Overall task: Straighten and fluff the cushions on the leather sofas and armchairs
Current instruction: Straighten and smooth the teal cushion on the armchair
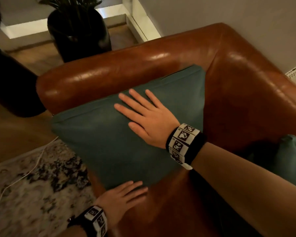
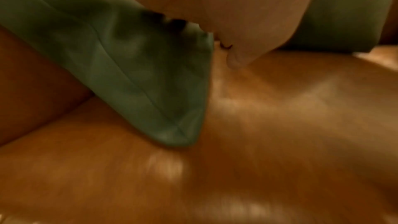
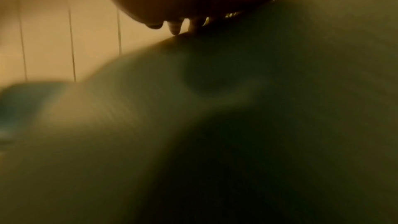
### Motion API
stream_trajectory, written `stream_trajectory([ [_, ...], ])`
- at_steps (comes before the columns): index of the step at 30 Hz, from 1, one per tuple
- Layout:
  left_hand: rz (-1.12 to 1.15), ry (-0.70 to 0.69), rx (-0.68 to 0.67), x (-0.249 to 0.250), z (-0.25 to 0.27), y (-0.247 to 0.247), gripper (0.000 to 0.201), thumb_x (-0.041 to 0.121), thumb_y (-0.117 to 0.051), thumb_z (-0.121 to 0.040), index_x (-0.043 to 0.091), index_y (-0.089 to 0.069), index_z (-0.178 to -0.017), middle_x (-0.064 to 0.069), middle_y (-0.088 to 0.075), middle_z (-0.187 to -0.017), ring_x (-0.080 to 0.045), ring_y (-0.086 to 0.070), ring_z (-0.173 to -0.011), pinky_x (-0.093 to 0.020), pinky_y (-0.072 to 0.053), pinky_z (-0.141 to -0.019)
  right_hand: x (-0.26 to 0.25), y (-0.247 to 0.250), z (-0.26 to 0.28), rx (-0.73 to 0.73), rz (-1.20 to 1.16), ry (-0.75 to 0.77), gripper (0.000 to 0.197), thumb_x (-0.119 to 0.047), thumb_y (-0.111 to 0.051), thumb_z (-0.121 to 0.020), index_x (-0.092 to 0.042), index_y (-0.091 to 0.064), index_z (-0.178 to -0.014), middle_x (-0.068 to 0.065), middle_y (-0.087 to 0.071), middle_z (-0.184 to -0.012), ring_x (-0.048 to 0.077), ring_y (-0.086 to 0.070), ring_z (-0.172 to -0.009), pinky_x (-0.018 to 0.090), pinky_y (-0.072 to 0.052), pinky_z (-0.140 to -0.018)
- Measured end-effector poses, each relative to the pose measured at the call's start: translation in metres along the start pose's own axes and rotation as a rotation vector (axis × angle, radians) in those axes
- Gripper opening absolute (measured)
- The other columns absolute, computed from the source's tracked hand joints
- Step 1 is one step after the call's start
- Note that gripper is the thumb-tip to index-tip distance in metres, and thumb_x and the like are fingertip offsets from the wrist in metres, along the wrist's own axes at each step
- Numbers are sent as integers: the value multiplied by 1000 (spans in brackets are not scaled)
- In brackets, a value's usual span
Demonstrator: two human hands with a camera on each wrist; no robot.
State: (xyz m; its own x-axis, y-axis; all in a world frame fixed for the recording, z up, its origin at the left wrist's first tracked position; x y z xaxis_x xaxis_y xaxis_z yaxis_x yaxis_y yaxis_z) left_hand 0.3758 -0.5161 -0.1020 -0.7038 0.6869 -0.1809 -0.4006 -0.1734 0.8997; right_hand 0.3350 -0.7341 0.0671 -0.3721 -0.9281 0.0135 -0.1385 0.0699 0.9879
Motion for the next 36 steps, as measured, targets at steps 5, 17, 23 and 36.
stream_trajectory([
  [5,334,444,499,-99,18,121,58,36,-48,-87,26,-42,-144,-2,-27,-158,-30,-17,-148,-43,-11,-120,107,-17,38,-79,10,-388,57,-53,-19,-100,-37,-12,-154,-6,-15,-163,18,-8,-151,48,-7,-121],
  [17,589,1118,211,-235,35,146,43,47,-23,-99,22,-48,-123,-5,-54,-124,-31,-48,-114,-49,-38,-93,51,7,-65,-220,-296,-259,39,-47,-39,-101,-27,-57,-129,-2,-61,-126,17,-51,-124,37,-23,-110],
  [23,497,1095,348,-230,57,149,26,37,-34,-99,18,-51,-100,-4,-59,-100,-30,-53,-97,-44,-37,-81,41,22,-64,-24,-286,-188,32,-51,-47,-96,-26,-66,-101,-9,-60,-92,15,-58,-94,32,-33,-82],
  [36,521,1068,383,-242,108,114,47,55,-22,-94,17,-47,-84,-5,-57,-80,-29,-56,-77,-36,-44,-61,167,31,-12,-122,-52,-377,60,-68,-16,-87,-16,-42,-73,-1,-44,-73,19,-38,-73,33,-26,-75],
])
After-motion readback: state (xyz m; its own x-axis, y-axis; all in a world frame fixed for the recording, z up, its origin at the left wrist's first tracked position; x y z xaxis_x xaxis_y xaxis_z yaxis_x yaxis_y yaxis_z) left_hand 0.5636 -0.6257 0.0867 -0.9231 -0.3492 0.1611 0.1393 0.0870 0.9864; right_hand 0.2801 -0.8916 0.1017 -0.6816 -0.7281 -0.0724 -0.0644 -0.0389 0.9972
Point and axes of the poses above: each hand's wrist, its own z-axis away from the middle knuckle, its own y-axis out of the back of the hand, x = y × z, the point moved 5 cm from there along -z, towards the middle knuckle
